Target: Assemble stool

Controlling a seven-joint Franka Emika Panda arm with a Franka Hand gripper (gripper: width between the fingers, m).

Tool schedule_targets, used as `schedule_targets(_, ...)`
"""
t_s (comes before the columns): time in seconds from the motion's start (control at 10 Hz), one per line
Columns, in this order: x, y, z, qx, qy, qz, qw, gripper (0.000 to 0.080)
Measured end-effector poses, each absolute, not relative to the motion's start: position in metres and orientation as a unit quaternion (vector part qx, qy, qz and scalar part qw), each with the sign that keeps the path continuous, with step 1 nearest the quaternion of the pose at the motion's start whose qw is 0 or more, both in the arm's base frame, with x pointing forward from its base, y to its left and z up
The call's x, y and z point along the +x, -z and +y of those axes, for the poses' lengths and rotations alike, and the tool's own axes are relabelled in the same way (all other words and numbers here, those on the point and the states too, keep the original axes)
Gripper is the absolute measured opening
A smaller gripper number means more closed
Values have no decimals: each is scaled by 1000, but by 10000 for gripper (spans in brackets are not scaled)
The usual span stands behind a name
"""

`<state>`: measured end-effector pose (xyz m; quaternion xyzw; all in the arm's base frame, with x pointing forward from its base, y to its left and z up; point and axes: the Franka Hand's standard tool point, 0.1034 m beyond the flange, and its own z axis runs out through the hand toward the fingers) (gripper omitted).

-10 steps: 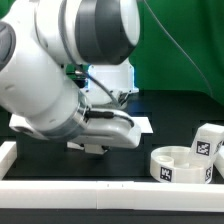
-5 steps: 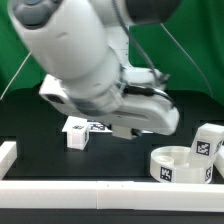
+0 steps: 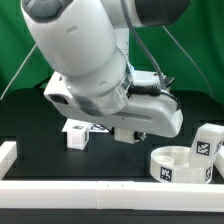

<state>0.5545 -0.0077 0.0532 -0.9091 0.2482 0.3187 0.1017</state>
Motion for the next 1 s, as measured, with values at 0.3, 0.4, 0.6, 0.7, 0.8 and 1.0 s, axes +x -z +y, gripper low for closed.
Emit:
schedule_targets(0.3, 584, -89, 5, -942, -211, 243, 94, 337)
schedule_targets(0.4, 587, -96, 10, -949, -179, 243, 92, 337)
schedule_targets(0.6, 598, -100, 14, -957, -113, 252, 86, 337)
schedule_targets(0.7, 599, -99, 16, -961, -76, 252, 81, 337)
schedule_targets(0.8, 601, -99, 18, -963, -49, 252, 78, 337)
schedule_targets(1.0, 612, -101, 23, -974, 36, 216, 50, 337)
